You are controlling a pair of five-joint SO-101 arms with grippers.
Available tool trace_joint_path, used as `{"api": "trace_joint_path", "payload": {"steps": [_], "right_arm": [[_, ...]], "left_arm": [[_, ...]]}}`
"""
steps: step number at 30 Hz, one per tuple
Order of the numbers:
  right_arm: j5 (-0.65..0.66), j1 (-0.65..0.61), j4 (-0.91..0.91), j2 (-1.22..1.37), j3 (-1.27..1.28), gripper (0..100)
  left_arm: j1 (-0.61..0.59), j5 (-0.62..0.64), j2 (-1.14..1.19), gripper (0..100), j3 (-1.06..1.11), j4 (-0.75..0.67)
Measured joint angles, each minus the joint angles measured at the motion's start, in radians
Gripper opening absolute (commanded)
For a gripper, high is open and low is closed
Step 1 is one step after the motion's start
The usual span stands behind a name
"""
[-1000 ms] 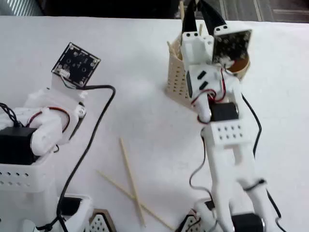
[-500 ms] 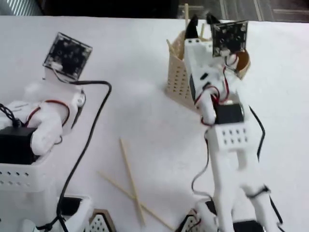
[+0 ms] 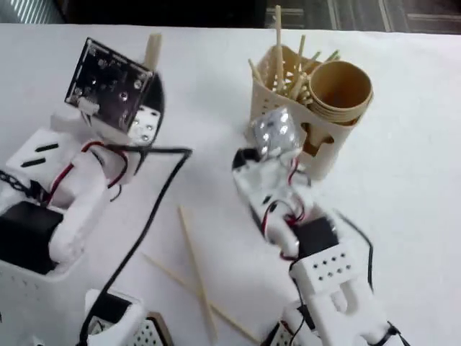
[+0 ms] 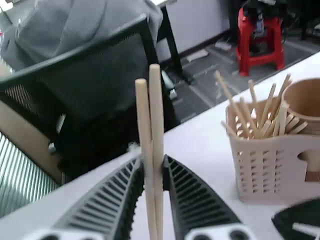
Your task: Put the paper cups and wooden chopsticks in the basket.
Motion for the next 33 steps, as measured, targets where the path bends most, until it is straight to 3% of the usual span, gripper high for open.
{"api": "trace_joint_path", "payload": {"steps": [8,20,24,33], "right_arm": [[0.000,-0.002,-0.233,0.006,0.227,1.8],[0.000,-0.003,-0.382,0.218,0.232,1.8],[0.000,-0.003,-0.422,0.278,0.232,1.8],[0.000,-0.003,-0.427,0.287,0.232,1.8]], "left_arm": [[0.141,0.008,0.017,2,-0.003,-0.322],[0.164,0.276,0.313,2,-0.003,-0.810],[0.167,0.308,0.423,2,-0.003,-0.878],[0.239,0.316,0.519,2,-0.002,-0.872]]}}
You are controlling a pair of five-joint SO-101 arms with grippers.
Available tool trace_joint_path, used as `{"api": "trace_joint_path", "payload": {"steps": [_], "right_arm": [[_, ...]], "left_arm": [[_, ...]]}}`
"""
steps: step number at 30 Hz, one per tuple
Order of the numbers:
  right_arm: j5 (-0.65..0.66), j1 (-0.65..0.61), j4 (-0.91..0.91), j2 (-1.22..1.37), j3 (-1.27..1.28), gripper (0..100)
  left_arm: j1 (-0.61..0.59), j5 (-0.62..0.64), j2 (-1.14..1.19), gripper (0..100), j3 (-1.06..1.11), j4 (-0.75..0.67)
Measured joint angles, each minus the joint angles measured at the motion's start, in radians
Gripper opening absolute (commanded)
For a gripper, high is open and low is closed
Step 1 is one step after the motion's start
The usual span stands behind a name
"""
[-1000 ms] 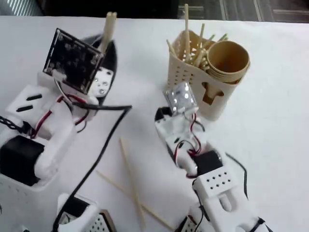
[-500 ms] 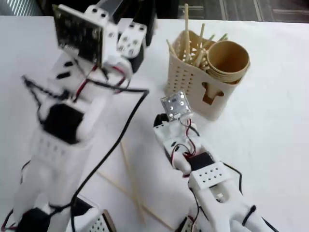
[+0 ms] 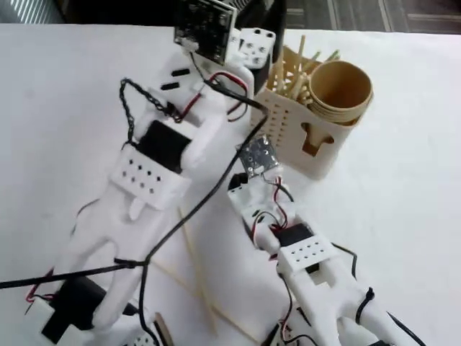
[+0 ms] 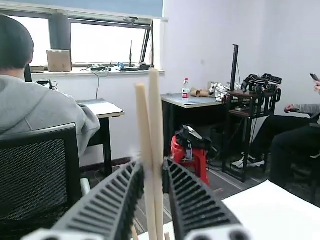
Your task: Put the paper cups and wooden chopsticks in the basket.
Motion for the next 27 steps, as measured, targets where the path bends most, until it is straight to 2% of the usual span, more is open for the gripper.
{"api": "trace_joint_path", "payload": {"steps": [3,6,8,15,21,27], "right_arm": [[0.000,0.000,0.000,0.000,0.000,1.8],[0.008,0.000,0.000,0.000,0.000,1.8],[0.038,0.000,0.000,0.005,0.000,1.8],[0.054,0.000,0.000,0.009,0.000,1.8],[0.054,0.000,0.000,0.011,0.000,1.8],[0.060,0.000,0.000,0.011,0.000,1.8]], "left_arm": [[0.000,0.000,0.041,5,0.000,0.032],[0.000,0.000,0.069,17,0.000,0.101],[-0.002,0.000,0.069,21,0.000,0.166],[-0.018,0.000,0.072,21,-0.196,0.462],[-0.118,-0.054,0.072,21,-0.416,0.744],[-0.242,-0.069,0.072,17,-0.509,1.039]]}}
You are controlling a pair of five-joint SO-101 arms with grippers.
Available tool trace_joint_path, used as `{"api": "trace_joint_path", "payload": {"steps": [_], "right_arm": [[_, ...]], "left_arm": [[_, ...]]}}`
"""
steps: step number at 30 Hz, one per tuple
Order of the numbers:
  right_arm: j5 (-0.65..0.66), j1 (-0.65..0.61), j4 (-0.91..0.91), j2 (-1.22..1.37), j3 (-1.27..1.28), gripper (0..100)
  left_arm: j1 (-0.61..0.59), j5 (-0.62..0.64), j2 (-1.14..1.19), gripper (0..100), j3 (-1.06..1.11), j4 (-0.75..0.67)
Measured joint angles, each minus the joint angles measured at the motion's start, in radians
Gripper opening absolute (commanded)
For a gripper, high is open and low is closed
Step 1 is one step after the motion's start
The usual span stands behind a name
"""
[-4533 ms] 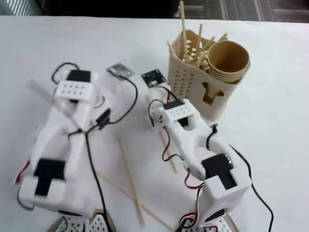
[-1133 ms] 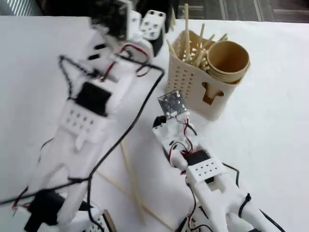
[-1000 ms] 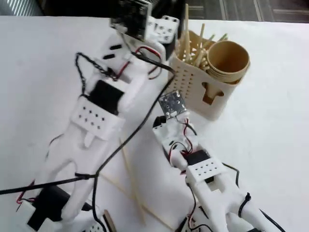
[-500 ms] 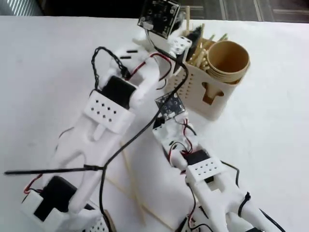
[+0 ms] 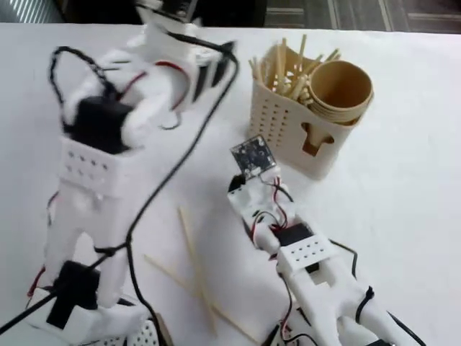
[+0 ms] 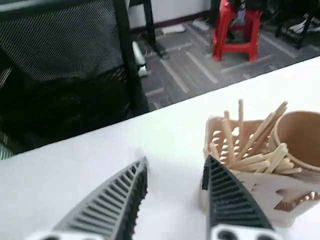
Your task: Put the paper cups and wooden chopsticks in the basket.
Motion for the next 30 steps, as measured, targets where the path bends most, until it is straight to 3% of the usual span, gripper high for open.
{"api": "trace_joint_path", "payload": {"steps": [10,14,22,26,30], "right_arm": [[0.000,0.000,0.026,0.000,0.000,2.0],[0.000,0.000,0.118,0.000,-0.035,2.0],[0.000,-0.069,0.549,0.000,-0.285,2.2],[0.002,-0.213,0.713,0.000,-0.353,2.6],[0.002,-0.376,0.813,0.000,-0.368,11.8]], "left_arm": [[-0.181,-0.068,-0.002,18,-0.285,0.388],[-0.299,-0.083,-0.025,18,-0.321,0.434],[-0.476,-0.137,-0.229,18,-0.066,0.436],[-0.560,-0.140,-0.361,18,0.124,0.420],[-0.644,-0.140,-0.503,18,0.333,0.342]]}}
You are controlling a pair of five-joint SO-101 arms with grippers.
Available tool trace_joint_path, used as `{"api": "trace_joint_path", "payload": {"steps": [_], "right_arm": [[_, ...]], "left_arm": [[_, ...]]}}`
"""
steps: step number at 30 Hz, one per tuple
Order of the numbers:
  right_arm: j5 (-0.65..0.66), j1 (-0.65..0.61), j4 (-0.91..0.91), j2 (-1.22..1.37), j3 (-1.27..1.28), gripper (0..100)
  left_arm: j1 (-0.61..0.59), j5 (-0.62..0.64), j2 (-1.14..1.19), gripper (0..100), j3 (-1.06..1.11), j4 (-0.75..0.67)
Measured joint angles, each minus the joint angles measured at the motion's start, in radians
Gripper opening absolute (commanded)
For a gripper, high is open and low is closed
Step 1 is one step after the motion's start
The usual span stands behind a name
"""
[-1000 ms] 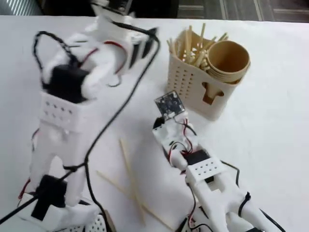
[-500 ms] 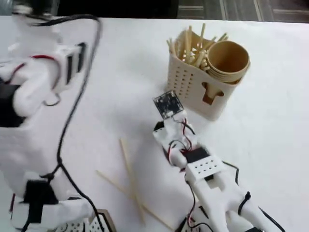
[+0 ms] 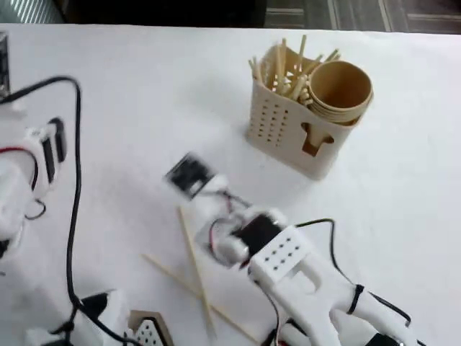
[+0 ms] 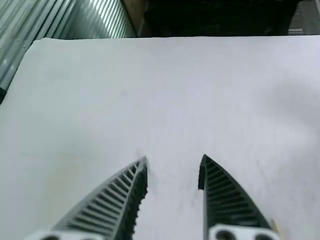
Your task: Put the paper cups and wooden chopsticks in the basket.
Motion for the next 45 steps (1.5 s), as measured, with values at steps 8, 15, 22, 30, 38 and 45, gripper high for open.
{"api": "trace_joint_path", "payload": {"steps": [8,15,22,30,38,45], "right_arm": [[-0.083,-0.163,0.051,0.000,0.000,27.5],[-0.192,-0.281,0.064,0.072,0.000,33.4],[-0.259,-0.339,0.048,0.339,-0.064,38.1],[-0.336,-0.377,0.037,0.598,-0.209,47.9],[-0.336,-0.397,0.044,0.657,-0.241,28.9],[-0.282,-0.385,0.029,0.658,-0.241,14.1]], "left_arm": [[-0.071,0.083,-0.256,18,0.552,-0.256],[-0.071,0.140,-0.439,18,0.921,-0.436],[-0.109,0.140,-0.489,18,0.996,-0.517],[-0.110,0.140,-0.489,18,1.033,-0.529],[-0.110,0.140,-0.489,18,1.043,-0.540],[-0.110,0.140,-0.489,18,1.045,-0.542]]}}
